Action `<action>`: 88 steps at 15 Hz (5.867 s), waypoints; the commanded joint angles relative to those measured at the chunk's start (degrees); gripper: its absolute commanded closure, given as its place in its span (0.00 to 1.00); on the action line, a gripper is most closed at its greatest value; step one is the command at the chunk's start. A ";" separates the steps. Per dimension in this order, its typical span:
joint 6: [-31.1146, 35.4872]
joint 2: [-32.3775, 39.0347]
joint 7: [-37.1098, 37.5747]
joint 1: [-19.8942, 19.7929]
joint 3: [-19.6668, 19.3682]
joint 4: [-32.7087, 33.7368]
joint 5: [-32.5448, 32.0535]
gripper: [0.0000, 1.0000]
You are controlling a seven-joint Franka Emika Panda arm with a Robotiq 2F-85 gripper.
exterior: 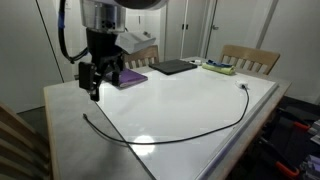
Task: Wind the black charging cable
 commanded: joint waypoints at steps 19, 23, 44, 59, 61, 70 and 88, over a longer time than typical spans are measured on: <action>1.84 4.80 6.78 4.99 -1.63 -0.49 -1.88 0.00; 2.93 7.29 6.83 4.72 -0.97 1.53 -0.14 0.00; 10.56 15.59 9.78 11.11 -8.16 7.40 0.11 0.00; 12.06 14.77 10.19 10.23 -7.57 4.67 2.34 0.42; 12.38 14.11 10.41 10.27 -7.73 3.89 2.29 0.55; 14.34 12.41 9.84 9.43 -8.00 1.91 2.40 1.00; 17.16 -8.23 36.90 23.03 -33.35 -13.98 -8.38 0.99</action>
